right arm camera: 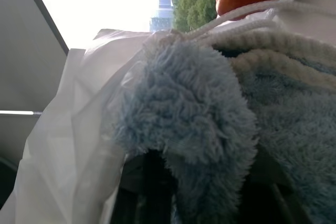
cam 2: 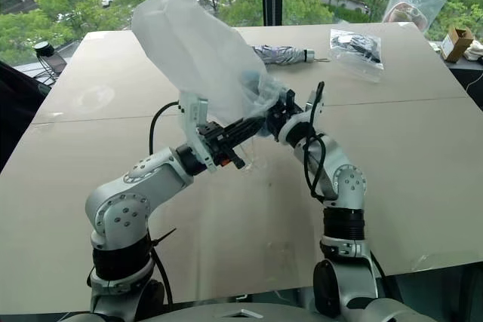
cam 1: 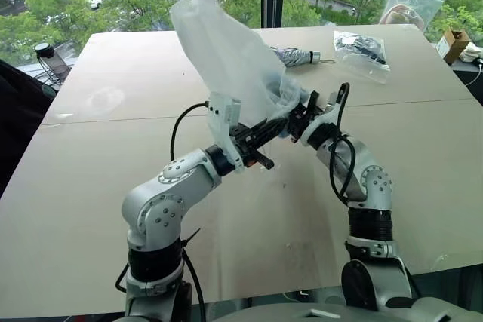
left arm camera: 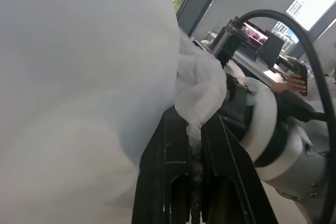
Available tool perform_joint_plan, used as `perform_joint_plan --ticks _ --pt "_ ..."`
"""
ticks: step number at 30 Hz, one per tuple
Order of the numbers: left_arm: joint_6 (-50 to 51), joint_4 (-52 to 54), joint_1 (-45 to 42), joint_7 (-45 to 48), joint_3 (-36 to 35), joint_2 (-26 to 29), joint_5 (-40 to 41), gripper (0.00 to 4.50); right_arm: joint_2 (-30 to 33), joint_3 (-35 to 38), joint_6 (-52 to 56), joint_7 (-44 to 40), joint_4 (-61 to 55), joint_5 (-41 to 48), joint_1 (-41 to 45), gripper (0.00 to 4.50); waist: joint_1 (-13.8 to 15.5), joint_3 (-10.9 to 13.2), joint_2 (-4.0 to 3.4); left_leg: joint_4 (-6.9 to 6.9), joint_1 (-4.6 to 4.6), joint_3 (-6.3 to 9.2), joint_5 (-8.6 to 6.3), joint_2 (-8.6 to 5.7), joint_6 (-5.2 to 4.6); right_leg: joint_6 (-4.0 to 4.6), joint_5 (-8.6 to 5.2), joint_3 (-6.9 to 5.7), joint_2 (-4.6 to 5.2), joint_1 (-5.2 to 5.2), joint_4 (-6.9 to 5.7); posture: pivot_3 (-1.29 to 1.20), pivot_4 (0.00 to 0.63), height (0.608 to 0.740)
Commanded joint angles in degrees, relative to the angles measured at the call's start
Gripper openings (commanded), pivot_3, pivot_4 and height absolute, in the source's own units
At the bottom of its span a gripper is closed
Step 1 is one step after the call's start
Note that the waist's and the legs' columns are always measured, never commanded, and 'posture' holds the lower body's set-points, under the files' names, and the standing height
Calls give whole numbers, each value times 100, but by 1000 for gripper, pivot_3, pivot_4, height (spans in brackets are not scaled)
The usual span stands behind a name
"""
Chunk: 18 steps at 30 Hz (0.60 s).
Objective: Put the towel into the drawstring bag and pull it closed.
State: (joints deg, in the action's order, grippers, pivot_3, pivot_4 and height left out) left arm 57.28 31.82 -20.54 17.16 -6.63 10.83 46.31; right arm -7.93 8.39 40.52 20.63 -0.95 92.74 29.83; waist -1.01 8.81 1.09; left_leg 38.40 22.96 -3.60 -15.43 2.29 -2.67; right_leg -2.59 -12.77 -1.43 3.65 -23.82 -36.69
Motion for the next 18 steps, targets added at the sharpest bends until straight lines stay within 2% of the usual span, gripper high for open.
perform_joint_plan --ticks 1,2,3,8,12,18 --pt "-264 -270 -57 -156 -344 -178 262 0 446 -444 436 -301 -363 -671 49 2661 4 0 0 0 0 0 0 0 0 0 0 0 2 0 1 0 150 740" --pt "-306 -341 -9 -156 -428 -171 280 0 607 -454 462 -364 -339 -871 -17 2976 18 0 0 1 1 -1 0 0 0 0 0 0 3 1 2 0 150 740" --pt "-334 -395 41 -152 -519 -166 349 0 763 -450 484 -459 -316 -1048 -71 3503 24 1 1 1 2 0 0 -2 0 0 0 -1 5 1 5 0 150 740" --pt "-497 -663 254 -196 -829 -118 645 0 1486 -277 721 -1060 -386 -1409 -248 3503 20 2 2 0 13 -1 0 -1 -1 -2 0 -3 5 -2 18 0 150 740" --pt "-578 -742 262 -281 -863 -88 775 0 2211 -726 874 -1894 -517 -2341 -351 3503 24 3 2 -1 12 1 0 -4 -1 -1 0 -8 4 -1 18 0 150 740" --pt "-657 -852 302 -270 -869 26 811 0 2479 -958 750 -2791 -620 -3232 -342 3503 21 3 3 -1 10 -1 0 -6 -1 -1 0 -6 -1 -1 18 0 150 740"
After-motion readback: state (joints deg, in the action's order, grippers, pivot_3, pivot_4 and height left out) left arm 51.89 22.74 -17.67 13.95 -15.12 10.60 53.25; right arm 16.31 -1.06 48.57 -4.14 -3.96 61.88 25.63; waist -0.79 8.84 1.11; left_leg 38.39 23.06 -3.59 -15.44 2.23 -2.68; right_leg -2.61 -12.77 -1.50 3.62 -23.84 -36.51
